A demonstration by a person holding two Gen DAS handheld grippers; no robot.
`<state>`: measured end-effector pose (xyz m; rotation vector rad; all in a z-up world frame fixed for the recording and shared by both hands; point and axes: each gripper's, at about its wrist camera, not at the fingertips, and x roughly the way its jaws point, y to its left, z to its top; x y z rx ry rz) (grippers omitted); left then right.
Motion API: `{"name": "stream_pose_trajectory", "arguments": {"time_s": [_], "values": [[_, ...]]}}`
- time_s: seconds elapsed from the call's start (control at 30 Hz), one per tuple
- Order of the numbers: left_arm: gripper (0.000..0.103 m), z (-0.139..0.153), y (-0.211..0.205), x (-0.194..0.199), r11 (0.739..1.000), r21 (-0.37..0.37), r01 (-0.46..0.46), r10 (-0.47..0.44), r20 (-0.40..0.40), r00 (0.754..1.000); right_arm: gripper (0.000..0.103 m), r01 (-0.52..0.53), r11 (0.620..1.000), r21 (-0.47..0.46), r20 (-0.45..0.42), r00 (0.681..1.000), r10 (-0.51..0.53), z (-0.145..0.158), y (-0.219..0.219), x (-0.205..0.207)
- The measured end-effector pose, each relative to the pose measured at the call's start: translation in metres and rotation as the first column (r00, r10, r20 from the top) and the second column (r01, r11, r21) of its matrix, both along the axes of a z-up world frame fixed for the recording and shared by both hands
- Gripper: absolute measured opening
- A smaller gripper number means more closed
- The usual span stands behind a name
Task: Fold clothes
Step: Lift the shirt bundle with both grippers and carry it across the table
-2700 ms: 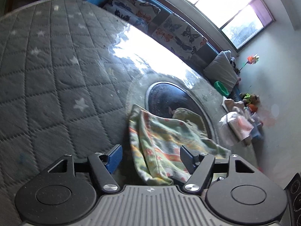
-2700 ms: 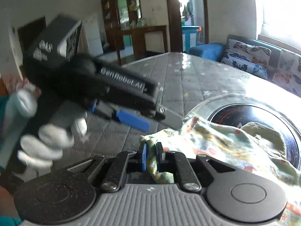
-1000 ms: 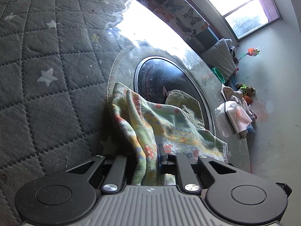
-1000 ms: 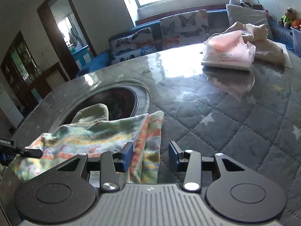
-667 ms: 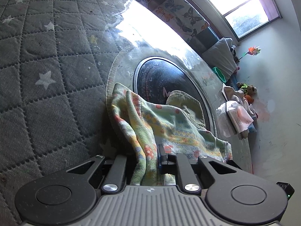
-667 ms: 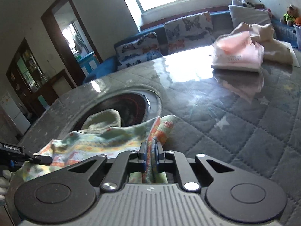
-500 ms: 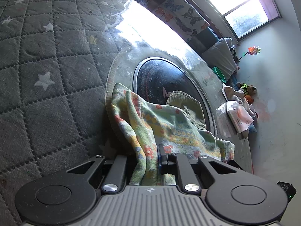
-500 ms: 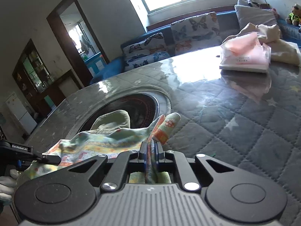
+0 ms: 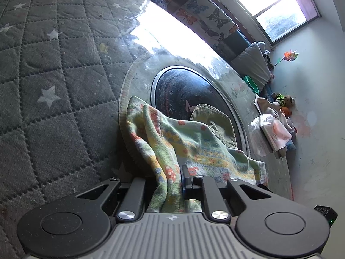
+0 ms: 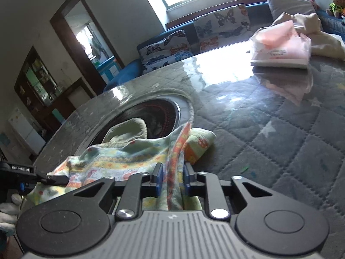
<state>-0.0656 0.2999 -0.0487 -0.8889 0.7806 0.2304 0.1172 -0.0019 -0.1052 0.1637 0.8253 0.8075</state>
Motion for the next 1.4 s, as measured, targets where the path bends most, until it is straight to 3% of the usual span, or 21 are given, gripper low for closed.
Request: {"name": "stream_pose_trajectory", "arguments": {"time_s": [0.33, 0.7, 1.4], "values": [[0.013, 0.021, -0.012, 0.007, 0.994, 0.096, 0.044, -0.045, 0.008, 0.999, 0.008, 0.031, 1.0, -0.003, 0.077, 0.997, -0.03, 0.026, -0.006, -0.021], [0.012, 0.055, -0.053, 0.039, 0.972, 0.161, 0.17, -0.181, 0.058, 0.982, 0.008, 0.105, 0.994, -0.016, 0.184, 0.978, -0.1, 0.062, -0.043, -0.04], [0.013, 0.089, -0.169, 0.132, 0.873, 0.278, 0.4, -0.428, 0.047, 0.903, 0.008, 0.357, 0.934, -0.021, 0.29, 0.896, -0.336, 0.101, -0.156, -0.049]]}}
